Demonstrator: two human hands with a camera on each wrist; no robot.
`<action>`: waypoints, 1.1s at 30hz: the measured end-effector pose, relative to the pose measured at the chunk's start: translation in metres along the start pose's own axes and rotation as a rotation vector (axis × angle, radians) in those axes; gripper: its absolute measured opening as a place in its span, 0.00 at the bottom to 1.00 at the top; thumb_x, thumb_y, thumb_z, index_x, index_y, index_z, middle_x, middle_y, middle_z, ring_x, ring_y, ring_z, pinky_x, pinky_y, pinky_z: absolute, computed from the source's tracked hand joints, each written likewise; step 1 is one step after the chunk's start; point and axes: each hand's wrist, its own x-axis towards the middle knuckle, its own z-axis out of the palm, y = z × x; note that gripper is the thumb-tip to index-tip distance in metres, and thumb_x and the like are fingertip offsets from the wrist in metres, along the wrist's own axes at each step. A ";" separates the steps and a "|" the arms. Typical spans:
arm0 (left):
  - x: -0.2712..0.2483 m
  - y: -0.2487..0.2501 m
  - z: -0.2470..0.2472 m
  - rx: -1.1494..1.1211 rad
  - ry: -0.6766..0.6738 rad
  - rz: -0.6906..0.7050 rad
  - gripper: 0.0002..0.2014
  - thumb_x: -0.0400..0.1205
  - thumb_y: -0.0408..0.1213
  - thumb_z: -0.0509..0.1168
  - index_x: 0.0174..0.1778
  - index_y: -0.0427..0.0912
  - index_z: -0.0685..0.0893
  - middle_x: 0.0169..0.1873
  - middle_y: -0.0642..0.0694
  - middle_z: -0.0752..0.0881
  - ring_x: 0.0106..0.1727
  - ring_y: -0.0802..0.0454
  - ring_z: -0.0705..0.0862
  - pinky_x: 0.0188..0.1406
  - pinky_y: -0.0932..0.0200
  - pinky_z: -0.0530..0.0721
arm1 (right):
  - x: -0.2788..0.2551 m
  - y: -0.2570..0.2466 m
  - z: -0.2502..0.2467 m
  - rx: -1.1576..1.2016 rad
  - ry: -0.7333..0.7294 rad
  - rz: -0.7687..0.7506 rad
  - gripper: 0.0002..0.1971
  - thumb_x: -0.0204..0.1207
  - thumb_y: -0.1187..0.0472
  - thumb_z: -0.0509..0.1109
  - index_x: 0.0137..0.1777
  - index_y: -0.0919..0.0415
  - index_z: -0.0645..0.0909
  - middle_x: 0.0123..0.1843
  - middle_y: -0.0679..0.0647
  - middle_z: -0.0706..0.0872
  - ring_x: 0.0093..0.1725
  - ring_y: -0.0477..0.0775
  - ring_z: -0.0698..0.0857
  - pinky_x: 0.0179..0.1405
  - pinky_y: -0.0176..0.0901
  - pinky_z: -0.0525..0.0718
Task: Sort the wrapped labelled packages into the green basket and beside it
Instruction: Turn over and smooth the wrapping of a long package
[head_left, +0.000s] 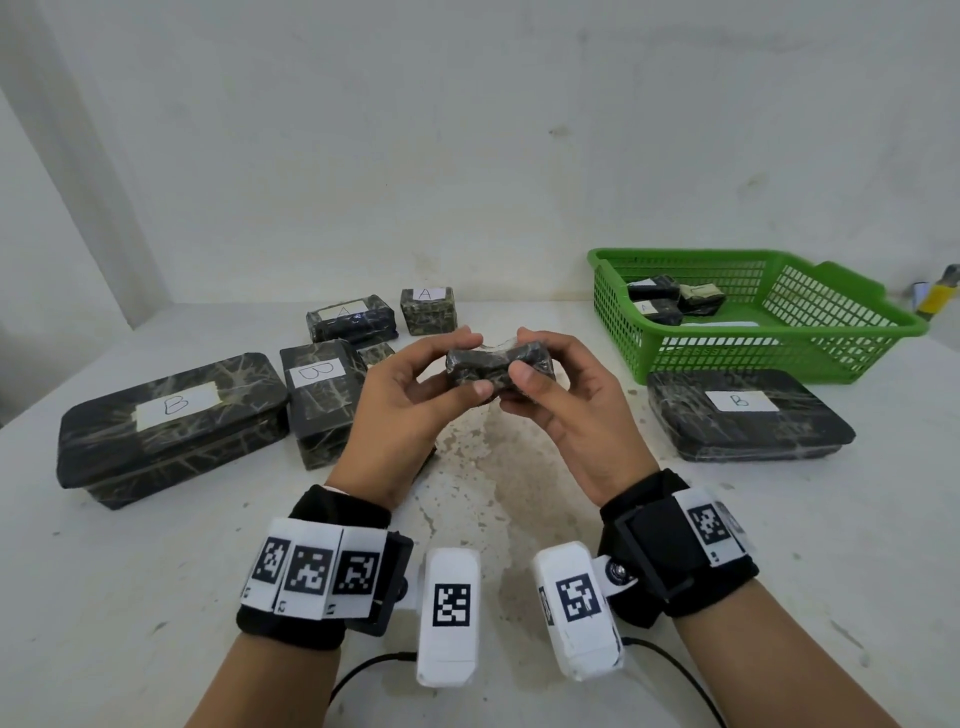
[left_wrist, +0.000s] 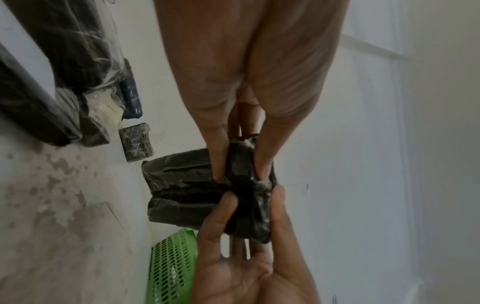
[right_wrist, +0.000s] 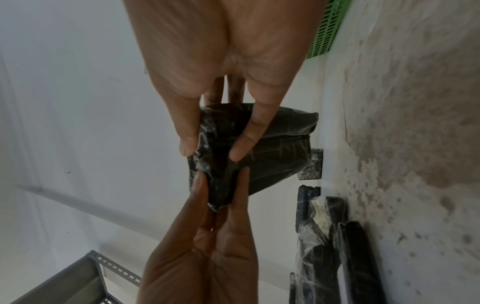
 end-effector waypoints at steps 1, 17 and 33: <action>0.000 0.000 0.000 -0.008 0.004 -0.002 0.21 0.75 0.21 0.72 0.64 0.35 0.84 0.65 0.35 0.85 0.60 0.42 0.89 0.57 0.56 0.87 | 0.000 0.000 0.000 -0.002 -0.009 0.002 0.15 0.70 0.62 0.80 0.56 0.58 0.83 0.56 0.50 0.87 0.52 0.56 0.88 0.48 0.44 0.87; -0.002 0.001 0.005 0.003 0.020 0.053 0.16 0.71 0.32 0.74 0.55 0.36 0.88 0.63 0.46 0.88 0.58 0.46 0.90 0.50 0.59 0.88 | -0.005 -0.003 0.009 -0.082 0.086 -0.084 0.22 0.65 0.55 0.77 0.57 0.65 0.80 0.53 0.47 0.86 0.42 0.50 0.89 0.40 0.40 0.87; -0.003 0.004 0.002 0.009 0.002 0.039 0.17 0.74 0.25 0.72 0.59 0.33 0.87 0.58 0.36 0.90 0.50 0.43 0.92 0.46 0.57 0.89 | -0.007 -0.005 0.011 -0.094 0.081 -0.034 0.22 0.66 0.55 0.78 0.57 0.64 0.79 0.59 0.58 0.84 0.41 0.50 0.88 0.37 0.39 0.86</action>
